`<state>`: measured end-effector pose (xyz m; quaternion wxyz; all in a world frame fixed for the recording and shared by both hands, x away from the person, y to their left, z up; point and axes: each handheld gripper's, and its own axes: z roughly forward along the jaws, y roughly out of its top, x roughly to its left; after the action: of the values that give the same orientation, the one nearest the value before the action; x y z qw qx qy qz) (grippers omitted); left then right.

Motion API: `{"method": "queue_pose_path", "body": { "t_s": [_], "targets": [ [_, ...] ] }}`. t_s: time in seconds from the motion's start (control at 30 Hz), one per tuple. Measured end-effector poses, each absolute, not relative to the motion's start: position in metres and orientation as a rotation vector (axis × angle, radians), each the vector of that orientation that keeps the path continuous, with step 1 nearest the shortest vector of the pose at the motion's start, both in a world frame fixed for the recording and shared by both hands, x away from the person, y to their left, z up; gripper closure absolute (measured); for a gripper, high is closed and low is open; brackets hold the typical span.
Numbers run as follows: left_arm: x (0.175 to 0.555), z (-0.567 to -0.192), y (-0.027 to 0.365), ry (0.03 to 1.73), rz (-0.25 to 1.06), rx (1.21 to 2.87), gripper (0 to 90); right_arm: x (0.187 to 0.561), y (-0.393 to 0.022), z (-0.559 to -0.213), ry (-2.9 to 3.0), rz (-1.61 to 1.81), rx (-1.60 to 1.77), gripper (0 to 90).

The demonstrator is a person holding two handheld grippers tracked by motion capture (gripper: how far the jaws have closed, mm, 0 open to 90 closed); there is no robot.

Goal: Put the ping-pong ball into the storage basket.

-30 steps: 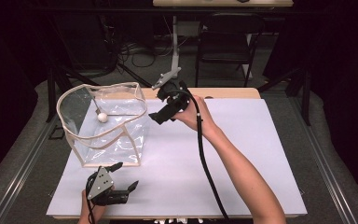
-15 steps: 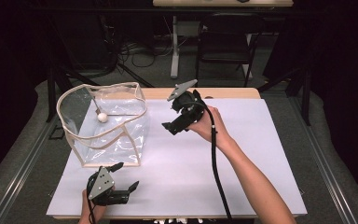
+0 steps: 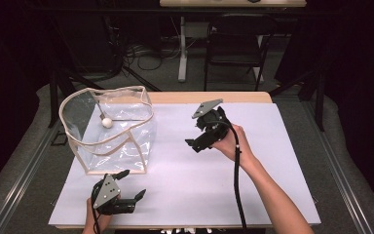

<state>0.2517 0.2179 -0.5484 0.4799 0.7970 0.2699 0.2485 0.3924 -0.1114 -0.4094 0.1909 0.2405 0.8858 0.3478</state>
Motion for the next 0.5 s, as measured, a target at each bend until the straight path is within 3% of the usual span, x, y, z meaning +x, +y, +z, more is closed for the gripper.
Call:
{"method": "queue_pose_path", "body": {
  "t_s": [0.5],
  "targets": [
    [0.252,-0.549,0.218,0.662,0.609,1.942,16.1,0.376,-0.144,-0.437,2.461,0.959,0.739,0.0]
  ]
}}
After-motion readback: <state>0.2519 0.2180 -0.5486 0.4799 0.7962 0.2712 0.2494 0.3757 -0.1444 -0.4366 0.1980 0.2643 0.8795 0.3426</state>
